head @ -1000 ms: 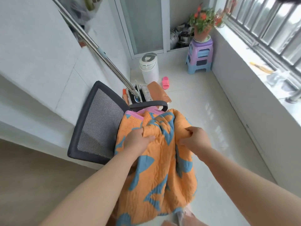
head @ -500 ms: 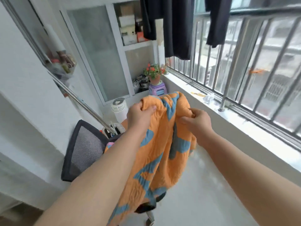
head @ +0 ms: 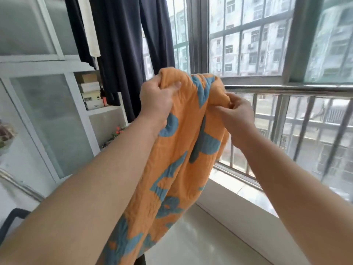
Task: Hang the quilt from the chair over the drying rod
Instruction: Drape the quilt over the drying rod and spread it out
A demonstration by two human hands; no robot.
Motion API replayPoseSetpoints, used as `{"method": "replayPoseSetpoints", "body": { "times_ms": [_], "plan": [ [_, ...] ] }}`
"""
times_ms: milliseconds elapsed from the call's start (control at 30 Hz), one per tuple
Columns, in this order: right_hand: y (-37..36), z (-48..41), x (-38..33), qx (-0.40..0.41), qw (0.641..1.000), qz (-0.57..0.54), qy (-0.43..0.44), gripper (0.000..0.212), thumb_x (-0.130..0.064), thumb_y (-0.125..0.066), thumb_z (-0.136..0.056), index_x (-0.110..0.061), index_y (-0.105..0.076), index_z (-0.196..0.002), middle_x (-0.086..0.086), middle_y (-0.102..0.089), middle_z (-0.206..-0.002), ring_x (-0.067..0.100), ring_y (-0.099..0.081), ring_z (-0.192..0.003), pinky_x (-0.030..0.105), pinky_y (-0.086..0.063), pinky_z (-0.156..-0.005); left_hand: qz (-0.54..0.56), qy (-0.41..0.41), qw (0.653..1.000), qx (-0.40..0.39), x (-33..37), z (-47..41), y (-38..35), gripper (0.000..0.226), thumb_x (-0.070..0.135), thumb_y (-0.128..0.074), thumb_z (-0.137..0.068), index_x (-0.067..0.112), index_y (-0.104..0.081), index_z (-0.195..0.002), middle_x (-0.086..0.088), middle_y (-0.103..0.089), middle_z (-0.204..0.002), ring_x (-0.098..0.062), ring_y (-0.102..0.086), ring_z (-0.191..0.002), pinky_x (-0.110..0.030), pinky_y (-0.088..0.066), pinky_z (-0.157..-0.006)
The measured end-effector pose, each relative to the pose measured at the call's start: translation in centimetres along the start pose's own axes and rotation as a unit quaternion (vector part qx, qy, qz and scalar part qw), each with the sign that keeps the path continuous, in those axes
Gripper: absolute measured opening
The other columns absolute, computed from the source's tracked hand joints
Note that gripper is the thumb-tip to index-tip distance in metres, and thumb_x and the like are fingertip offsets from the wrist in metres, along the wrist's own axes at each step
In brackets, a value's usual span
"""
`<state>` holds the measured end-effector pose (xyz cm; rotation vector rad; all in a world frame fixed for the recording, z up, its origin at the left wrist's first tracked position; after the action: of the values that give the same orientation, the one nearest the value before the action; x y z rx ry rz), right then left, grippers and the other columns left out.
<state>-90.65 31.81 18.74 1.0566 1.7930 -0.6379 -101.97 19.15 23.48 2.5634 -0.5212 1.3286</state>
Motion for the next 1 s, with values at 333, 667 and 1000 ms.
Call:
{"method": "replayPoseSetpoints", "body": {
  "times_ms": [333,667,1000],
  "plan": [
    [17.2,2.0,-2.3,0.085,0.988,0.121,0.047,0.021,-0.020,-0.072,-0.063,-0.018,-0.071,-0.083,0.011,-0.070,-0.077,0.022,-0.066,-0.072,0.047,-0.056,-0.065,0.111,0.041,0.990,-0.075,5.4,7.3,-12.9,0.012,0.012,-0.071,-0.083,0.012,-0.072,-0.095,-0.008,-0.074,-0.093,-0.023,-0.071,-0.089,-0.043,-0.058,-0.082],
    [27.8,8.0,-2.1,0.194,0.943,0.266,0.046,0.013,-0.018,-0.066,-0.070,-0.014,-0.070,-0.081,0.009,-0.068,-0.072,0.022,-0.063,-0.071,0.039,-0.053,-0.065,0.206,0.095,0.948,-0.224,6.3,14.5,-20.9,0.019,-0.004,-0.069,-0.080,0.014,-0.071,-0.077,-0.007,-0.070,-0.077,-0.021,-0.066,-0.073,-0.040,-0.057,-0.077],
    [35.3,16.9,-5.6,0.391,0.856,0.337,0.007,0.019,-0.014,-0.067,-0.068,-0.016,-0.072,-0.086,0.002,-0.072,-0.078,0.019,-0.067,-0.079,0.037,-0.055,-0.074,0.320,0.104,0.822,-0.459,10.3,21.2,-27.1,0.013,0.001,-0.068,-0.083,0.011,-0.074,-0.087,-0.008,-0.074,-0.082,-0.021,-0.070,-0.076,-0.035,-0.057,-0.071]
  ]
}}
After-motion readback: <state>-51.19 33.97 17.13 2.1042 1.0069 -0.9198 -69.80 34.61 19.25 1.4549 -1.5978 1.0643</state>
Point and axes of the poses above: each hand's wrist, its own z-axis away from the middle knuckle, its own y-axis out of the back of the hand, x = y × z, the point moved 1 cm from there along -z, towards the middle knuckle
